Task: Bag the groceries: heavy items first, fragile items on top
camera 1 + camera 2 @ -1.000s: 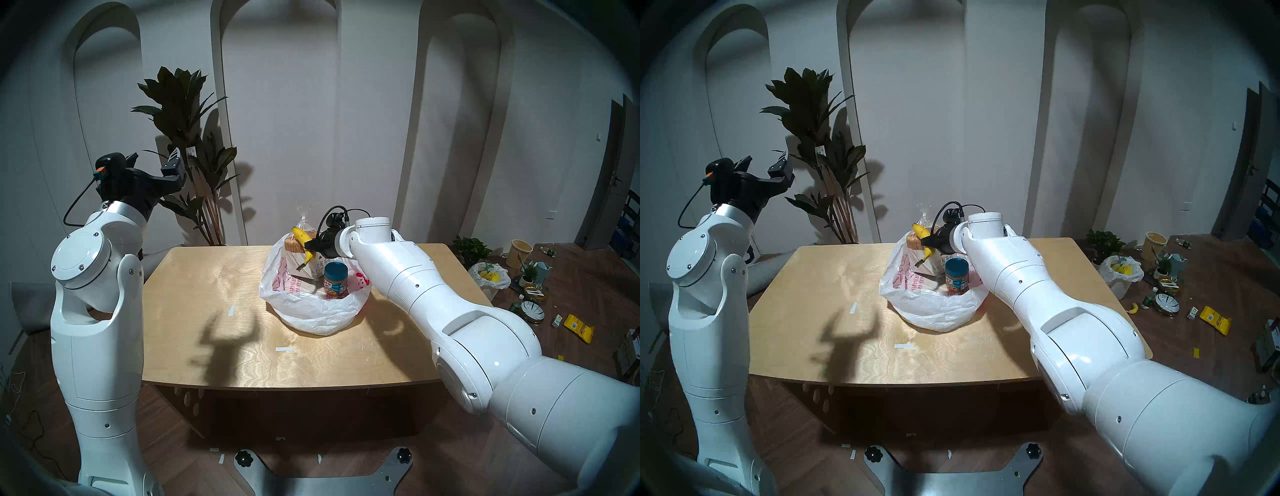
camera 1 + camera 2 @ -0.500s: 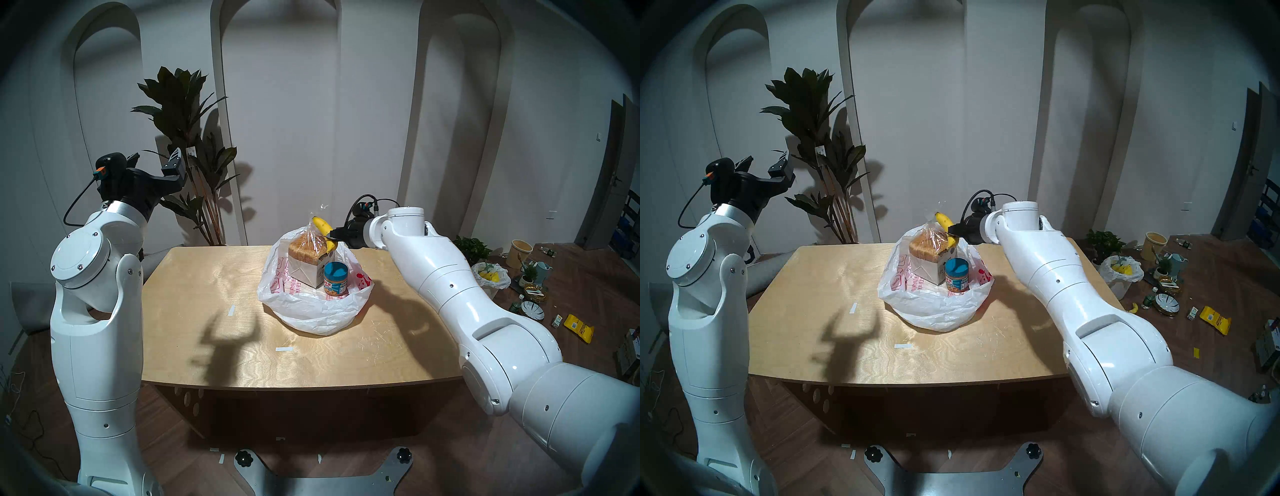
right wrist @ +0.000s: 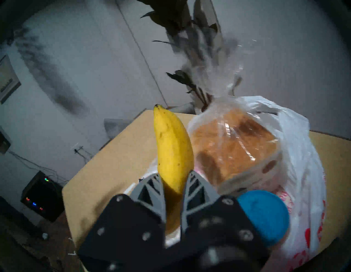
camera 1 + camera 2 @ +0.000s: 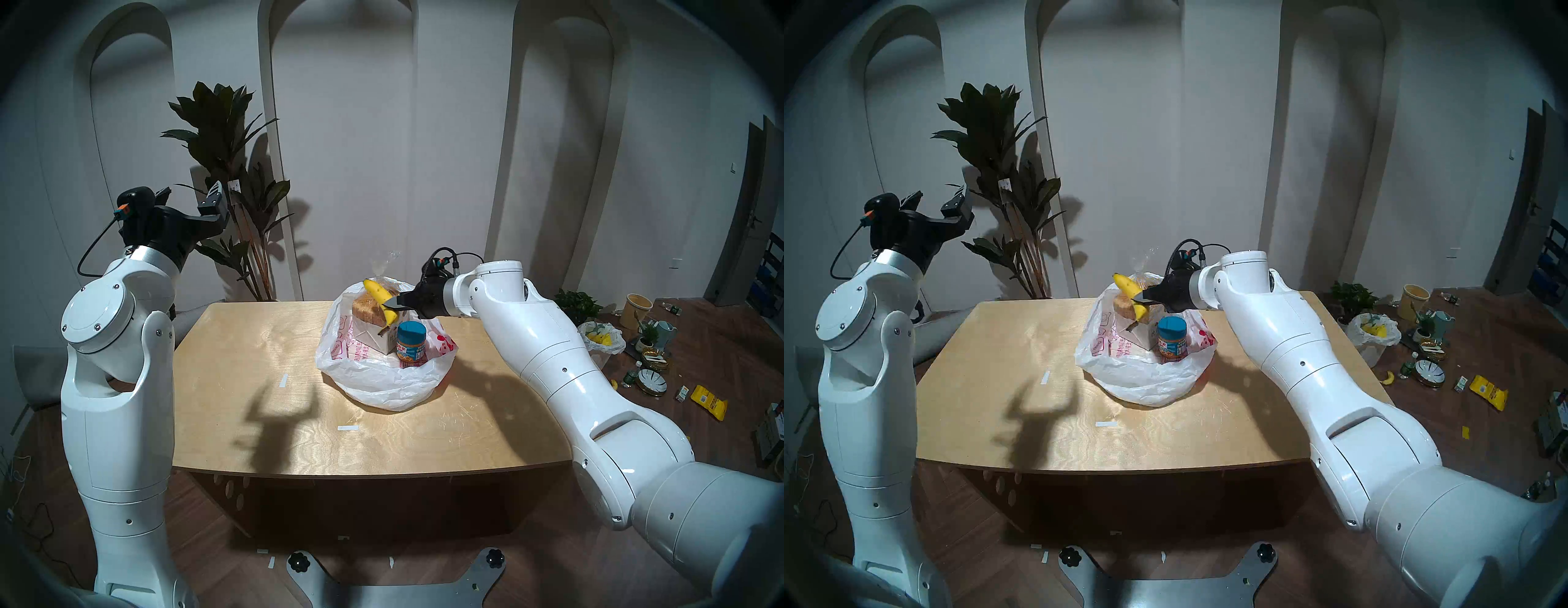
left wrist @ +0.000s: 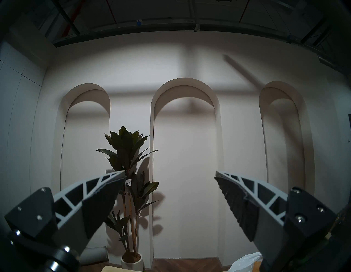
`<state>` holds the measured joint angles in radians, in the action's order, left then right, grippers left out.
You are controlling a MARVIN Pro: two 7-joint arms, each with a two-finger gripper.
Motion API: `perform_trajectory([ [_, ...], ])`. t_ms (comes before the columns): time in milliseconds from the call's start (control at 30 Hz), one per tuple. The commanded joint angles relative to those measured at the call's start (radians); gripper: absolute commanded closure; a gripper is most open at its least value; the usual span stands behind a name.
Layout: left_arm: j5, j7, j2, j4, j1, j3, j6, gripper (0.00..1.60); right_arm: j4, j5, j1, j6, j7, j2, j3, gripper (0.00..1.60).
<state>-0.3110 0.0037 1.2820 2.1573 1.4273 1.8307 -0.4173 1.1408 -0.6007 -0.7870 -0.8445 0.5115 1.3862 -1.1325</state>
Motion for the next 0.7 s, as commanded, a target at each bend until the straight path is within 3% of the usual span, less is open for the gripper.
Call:
perform_trajectory([
  [0,0.002,0.001,-0.005,0.016,-0.012,0.002,0.003,0.0,0.118,-0.019,-0.025,-0.067,0.036,-0.07,-0.017,1.6],
  [167,0.003,0.003,-0.006,0.018,-0.013,0.002,0.001,0.0,0.206,-0.011,-0.09,-0.115,0.005,-0.115,-0.029,1.6],
  [267,0.003,0.004,-0.006,0.019,-0.013,0.002,0.0,0.0,0.233,-0.002,-0.111,-0.115,-0.015,-0.115,-0.028,1.6],
  [400,0.004,0.007,-0.006,0.02,-0.013,0.001,-0.003,0.0,0.28,0.027,-0.151,-0.114,-0.108,-0.075,-0.027,1.6],
  [667,0.003,0.006,-0.007,0.019,-0.012,0.001,0.0,0.0,0.094,0.057,-0.023,-0.034,-0.181,0.039,0.058,1.6],
])
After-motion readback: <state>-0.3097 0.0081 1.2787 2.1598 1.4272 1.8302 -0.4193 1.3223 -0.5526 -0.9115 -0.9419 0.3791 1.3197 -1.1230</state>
